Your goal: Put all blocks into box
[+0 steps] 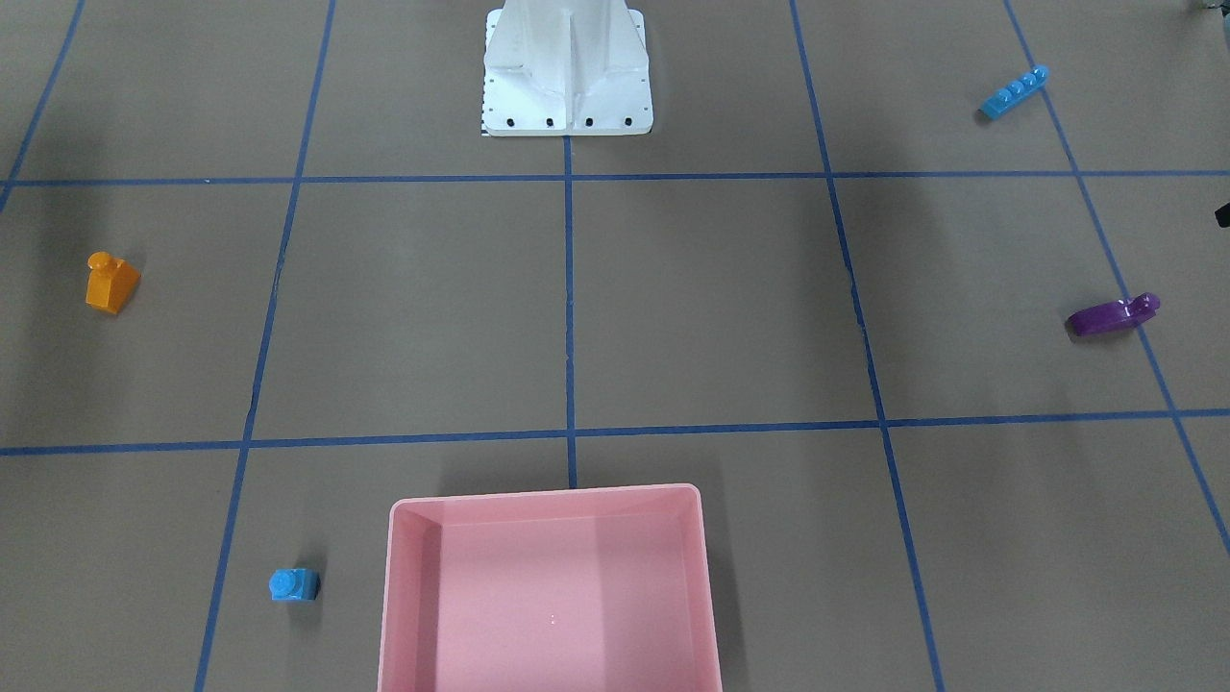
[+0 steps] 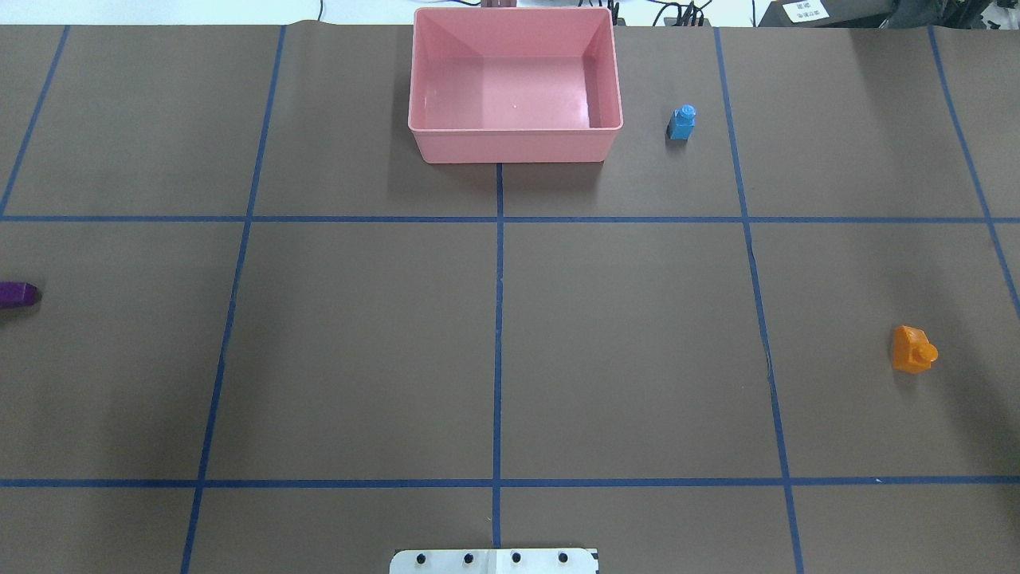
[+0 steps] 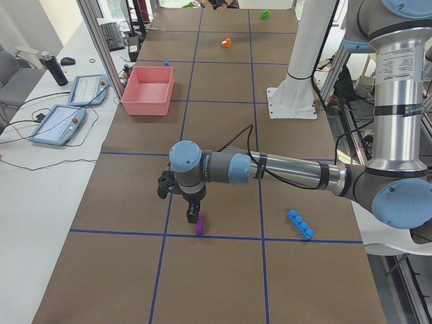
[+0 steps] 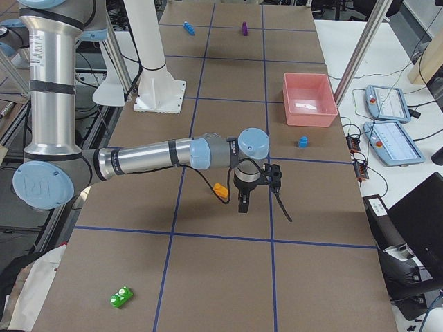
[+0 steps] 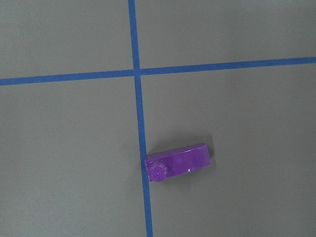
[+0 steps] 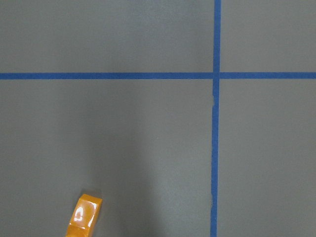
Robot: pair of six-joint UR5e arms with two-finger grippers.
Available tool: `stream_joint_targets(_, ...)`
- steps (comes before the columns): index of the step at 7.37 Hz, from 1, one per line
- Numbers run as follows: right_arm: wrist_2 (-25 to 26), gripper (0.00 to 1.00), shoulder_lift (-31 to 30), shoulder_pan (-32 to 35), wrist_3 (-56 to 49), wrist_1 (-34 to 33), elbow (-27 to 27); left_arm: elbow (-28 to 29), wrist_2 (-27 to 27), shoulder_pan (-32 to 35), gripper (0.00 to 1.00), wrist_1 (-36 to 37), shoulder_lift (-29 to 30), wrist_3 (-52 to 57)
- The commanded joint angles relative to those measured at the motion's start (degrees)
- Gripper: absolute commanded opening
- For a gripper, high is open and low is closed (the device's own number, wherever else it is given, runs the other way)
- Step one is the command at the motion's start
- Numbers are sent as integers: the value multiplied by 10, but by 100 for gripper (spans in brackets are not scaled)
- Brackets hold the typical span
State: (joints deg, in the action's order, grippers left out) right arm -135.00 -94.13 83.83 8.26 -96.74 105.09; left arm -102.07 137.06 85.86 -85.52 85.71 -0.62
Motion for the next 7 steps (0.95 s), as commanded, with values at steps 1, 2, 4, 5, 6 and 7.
stream_joint_targets(1,0,100,-9,-1,1,4,-1,-5,3,-1,100,-2,-2,-1)
stream_joint_targets(2,-8,100,-10,-1,1,5,0,-9,3,0,100,-7,-5,0)
stream_joint_targets(4,-10,100,-10,-1,5,4,-5,-11,-1,-1,100,-8,-5,3)
stream_joint_targets(5,-12,100,-15,-1,0,5,-4,-15,3,-1,100,-9,-5,2)
stream_joint_targets(6,-10,100,-15,-2,-2,7,-1,-24,4,-1,100,-9,-5,2)
stream_joint_targets(7,-12,100,-22,-2,-2,4,10,-24,4,-1,100,-10,-5,2)
